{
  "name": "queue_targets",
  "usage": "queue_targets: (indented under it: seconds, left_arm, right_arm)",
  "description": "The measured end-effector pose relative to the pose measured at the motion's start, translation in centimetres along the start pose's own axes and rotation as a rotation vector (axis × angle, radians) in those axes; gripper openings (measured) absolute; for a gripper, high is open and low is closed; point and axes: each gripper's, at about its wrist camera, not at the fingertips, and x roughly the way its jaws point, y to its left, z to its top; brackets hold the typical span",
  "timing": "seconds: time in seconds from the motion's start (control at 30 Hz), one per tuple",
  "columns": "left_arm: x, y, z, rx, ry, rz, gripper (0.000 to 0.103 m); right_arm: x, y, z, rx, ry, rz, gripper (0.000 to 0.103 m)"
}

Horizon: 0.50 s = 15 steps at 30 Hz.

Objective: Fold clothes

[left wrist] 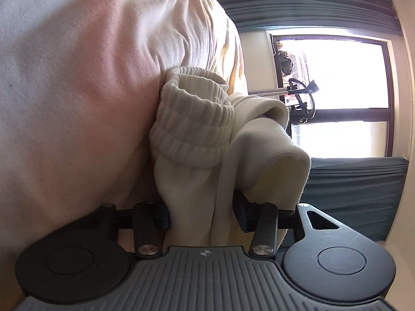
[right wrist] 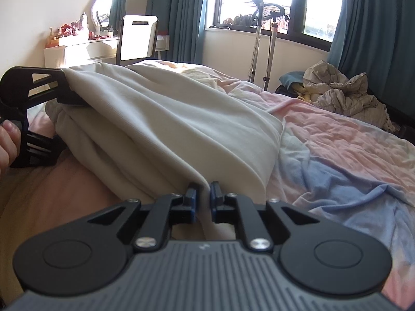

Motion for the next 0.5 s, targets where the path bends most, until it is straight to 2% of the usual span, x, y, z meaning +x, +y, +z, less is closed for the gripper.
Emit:
queue_targets:
  seconds: [0.2,0.27,0.37,0.4,0.43,0.47,0.5]
  left_arm:
    - [0.1,0.2,0.4,-0.012,0.006,0.016,0.05]
    - [0.1,0.0,0.7,-0.004,0.008,0.025,0.052]
    - [0.3,-0.3,1.0,0.004,0.007,0.032,0.053]
    - [0.4,-0.4,1.0,0.008,0.005,0.035,0.054]
    - [0.5,-0.4,1.0,0.013,0.003,0.037,0.054]
    - [0.7,-0.5,1.1,0.017,0.001,0.04,0.055]
    - [0.9,-0.5,1.2,0.022,-0.001,0.043,0.055]
  right_arm:
    - [-0.6,-0.5,0.6,0.058,-0.006,0.031,0.016]
    - [-1.6,-0.9,1.3,0.107,-0.029,0.072,0.016]
    - [-3.5,-2.6,2.5,0.235,-0.126,0.166,0.016]
    - [-4.0,-3.3,2.8,0.28,-0.161,0.199,0.019]
    - [-4.1,-4.1,3.1,0.328,-0.188,0.214,0.026]
    - [-4.0,-5.0,3.1,0.378,-0.197,0.216,0.034]
    - [-3.5,-6.0,3.0,0.428,-0.193,0.212,0.036]
